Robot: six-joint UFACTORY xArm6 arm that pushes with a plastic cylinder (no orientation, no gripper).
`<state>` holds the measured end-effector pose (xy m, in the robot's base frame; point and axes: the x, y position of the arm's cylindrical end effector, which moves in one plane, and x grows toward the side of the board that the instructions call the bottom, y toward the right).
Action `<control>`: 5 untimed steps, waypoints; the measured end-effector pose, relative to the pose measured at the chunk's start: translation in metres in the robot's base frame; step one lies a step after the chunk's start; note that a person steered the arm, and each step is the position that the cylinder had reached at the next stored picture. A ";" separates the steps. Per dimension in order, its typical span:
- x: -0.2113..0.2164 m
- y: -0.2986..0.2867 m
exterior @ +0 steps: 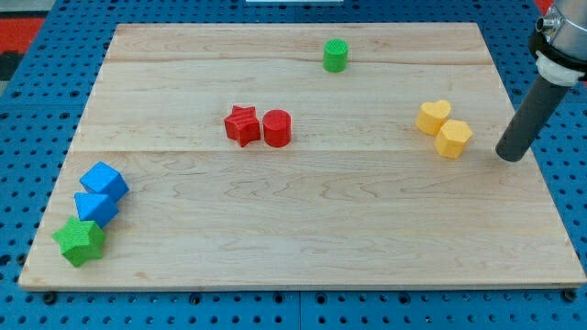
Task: Move the yellow heart above the blue cube
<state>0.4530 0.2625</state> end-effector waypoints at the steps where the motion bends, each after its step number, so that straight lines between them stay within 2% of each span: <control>1: -0.001 -0.008; 3: -0.006 -0.057; 5: -0.032 -0.085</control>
<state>0.4208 0.1776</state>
